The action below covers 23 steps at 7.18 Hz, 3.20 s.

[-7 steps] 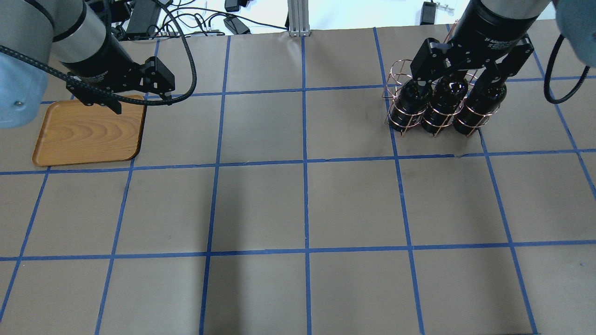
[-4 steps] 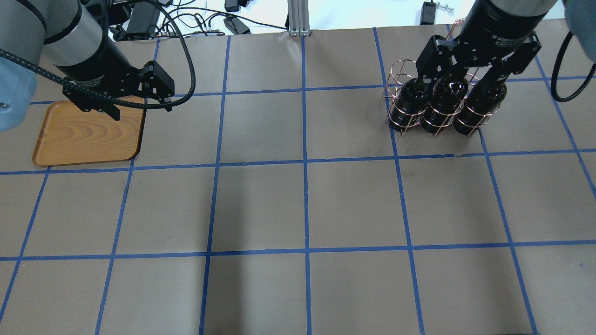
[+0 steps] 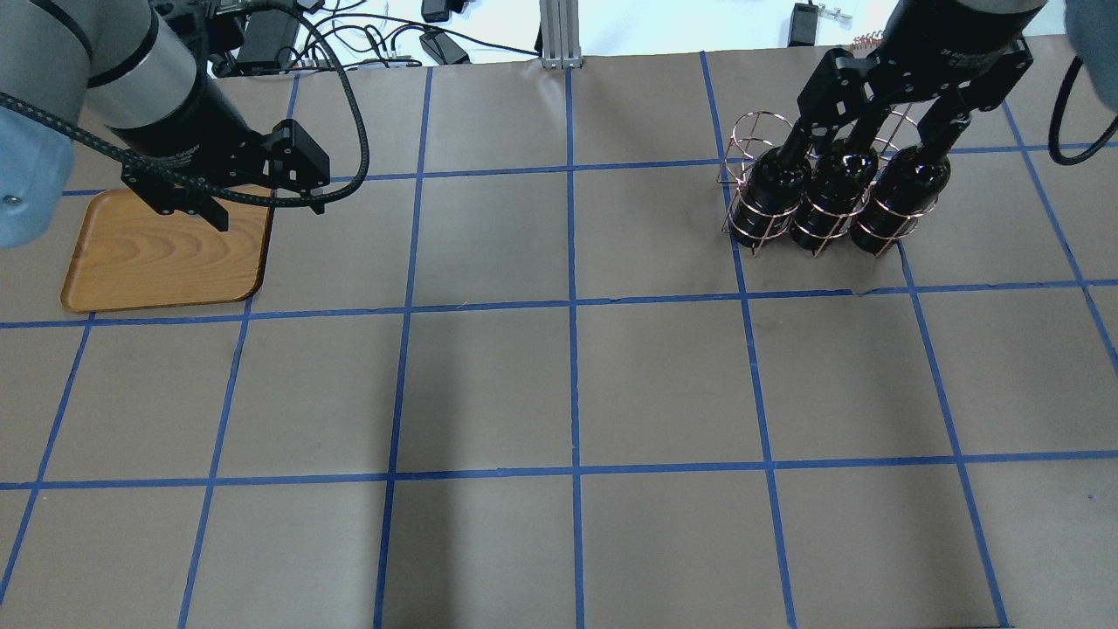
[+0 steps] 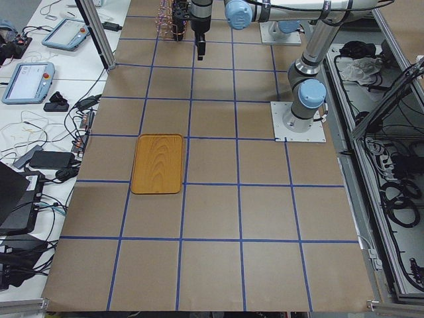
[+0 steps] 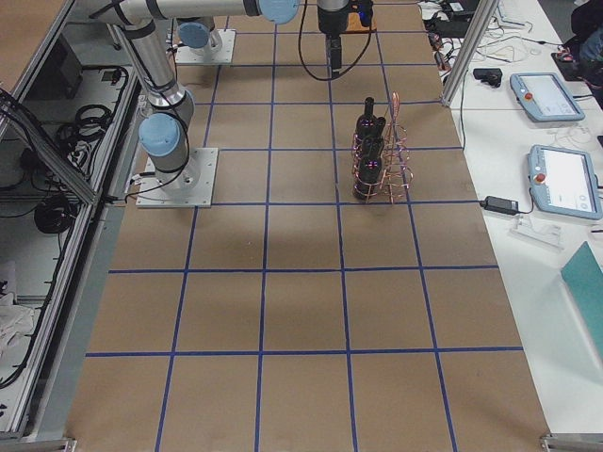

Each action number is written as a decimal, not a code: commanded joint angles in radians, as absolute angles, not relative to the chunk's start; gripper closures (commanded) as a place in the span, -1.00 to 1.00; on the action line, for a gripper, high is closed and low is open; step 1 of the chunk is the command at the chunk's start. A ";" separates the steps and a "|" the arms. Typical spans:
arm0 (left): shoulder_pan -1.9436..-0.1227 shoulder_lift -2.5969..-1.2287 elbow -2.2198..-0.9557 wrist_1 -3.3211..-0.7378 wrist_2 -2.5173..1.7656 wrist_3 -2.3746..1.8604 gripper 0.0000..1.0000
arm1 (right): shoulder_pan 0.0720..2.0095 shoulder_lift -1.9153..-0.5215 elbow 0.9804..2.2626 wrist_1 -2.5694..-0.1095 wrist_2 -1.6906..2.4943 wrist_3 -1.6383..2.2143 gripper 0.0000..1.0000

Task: Take wine from basket and place on tray
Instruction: 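Lower the right gripper over the dark bottles in the copper rack, then descend the right gripper onto the nearest bottle's neck in the rack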

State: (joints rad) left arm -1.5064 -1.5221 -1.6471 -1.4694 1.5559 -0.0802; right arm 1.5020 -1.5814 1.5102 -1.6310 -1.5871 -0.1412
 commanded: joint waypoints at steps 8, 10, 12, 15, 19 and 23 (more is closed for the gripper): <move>-1.506 -1.509 -1.663 -1.465 1.566 -0.071 -1.00 | 1.425 -1.401 1.512 -1.910 -1.594 -0.351 -0.61; -1.505 -1.508 -1.660 -1.465 1.566 -0.067 -1.00 | 1.393 -1.390 1.513 -1.913 -1.591 -0.382 -0.56; -1.505 -1.509 -1.660 -1.465 1.566 -0.066 -1.00 | 1.390 -1.356 1.513 -1.952 -1.592 -0.383 -0.56; -1.503 -1.511 -1.661 -1.462 1.566 -0.066 -1.00 | 1.390 -1.335 1.513 -1.965 -1.586 -0.371 -0.55; -1.503 -1.514 -1.658 -1.456 1.565 -0.066 -1.00 | 1.390 -1.310 1.513 -1.993 -1.586 -0.368 -0.48; -1.503 -1.516 -1.664 -1.453 1.559 -0.066 -1.00 | 1.390 -1.298 1.513 -2.008 -1.583 -0.371 -0.36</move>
